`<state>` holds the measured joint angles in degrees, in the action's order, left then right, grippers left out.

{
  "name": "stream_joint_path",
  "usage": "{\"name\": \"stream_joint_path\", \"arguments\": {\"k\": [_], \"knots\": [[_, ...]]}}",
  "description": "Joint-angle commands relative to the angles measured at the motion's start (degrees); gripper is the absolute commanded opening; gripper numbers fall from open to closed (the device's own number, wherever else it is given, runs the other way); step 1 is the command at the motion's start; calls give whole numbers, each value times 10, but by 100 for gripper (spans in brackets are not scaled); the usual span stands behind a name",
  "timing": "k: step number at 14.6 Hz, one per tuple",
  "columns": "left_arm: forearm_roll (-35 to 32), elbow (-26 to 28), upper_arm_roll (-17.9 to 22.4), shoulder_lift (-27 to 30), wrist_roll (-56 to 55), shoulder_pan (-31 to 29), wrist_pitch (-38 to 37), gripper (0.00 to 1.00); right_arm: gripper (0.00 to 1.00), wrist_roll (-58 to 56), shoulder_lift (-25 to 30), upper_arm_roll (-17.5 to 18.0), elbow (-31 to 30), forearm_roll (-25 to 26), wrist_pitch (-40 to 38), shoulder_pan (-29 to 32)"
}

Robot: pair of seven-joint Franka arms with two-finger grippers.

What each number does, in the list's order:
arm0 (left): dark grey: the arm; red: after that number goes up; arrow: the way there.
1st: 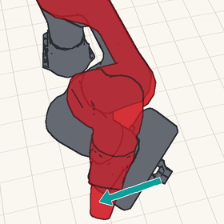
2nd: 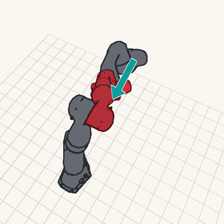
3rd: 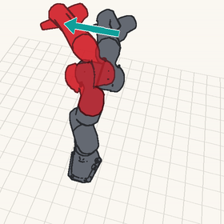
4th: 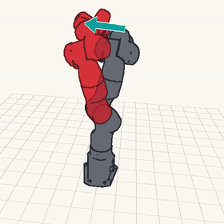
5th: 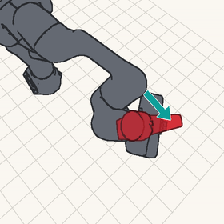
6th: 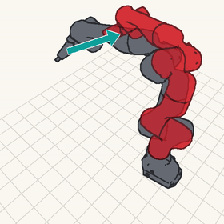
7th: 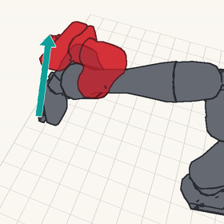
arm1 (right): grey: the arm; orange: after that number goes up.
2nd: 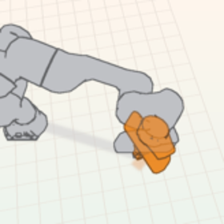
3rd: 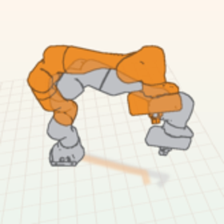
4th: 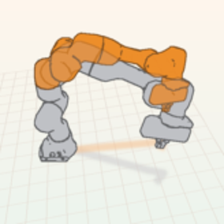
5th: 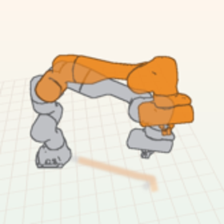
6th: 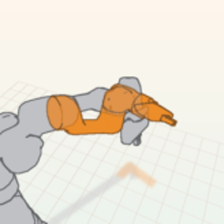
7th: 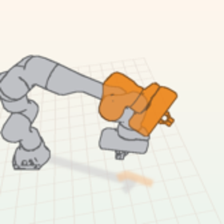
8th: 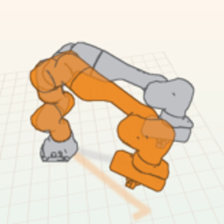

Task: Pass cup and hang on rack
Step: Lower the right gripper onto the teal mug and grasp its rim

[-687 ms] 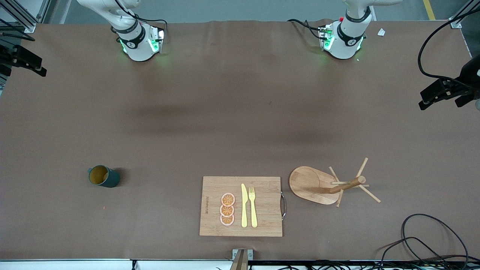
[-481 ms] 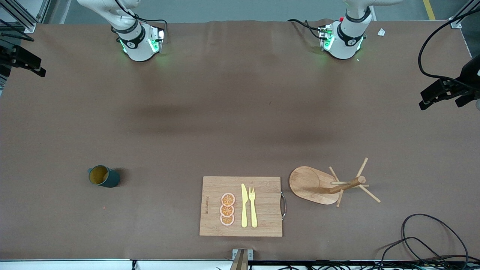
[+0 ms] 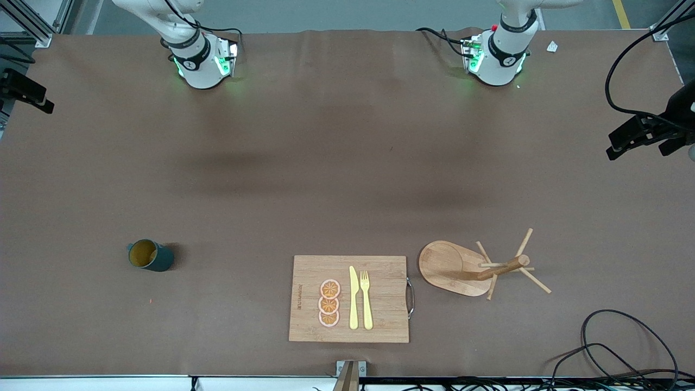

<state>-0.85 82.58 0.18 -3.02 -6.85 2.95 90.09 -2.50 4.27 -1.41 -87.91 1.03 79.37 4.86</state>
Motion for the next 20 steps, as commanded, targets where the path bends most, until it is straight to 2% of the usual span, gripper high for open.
{"name": "stream_joint_path", "arguments": {"k": [1,6,11,15,18,20], "knots": [[6,-13,2,-5,-2,0,-2,100,100,0,-38,7,6,-7,16,21],[6,-13,1,-4,-2,1,-2,100,100,-34,-73,8,-8,-11,89,22],[5,-13,1,-4,3,1,-6,100,100,-43,-130,10,-37,-45,194,16],[4,-12,0,-3,6,3,-26,100,100,-44,-234,11,-25,-46,322,2],[5,-10,0,-2,10,1,-40,100,100,-52,-327,10,5,-37,355,10],[5,-10,0,-2,17,0,-41,100,100,-71,-386,8,67,-38,355,16]]}}
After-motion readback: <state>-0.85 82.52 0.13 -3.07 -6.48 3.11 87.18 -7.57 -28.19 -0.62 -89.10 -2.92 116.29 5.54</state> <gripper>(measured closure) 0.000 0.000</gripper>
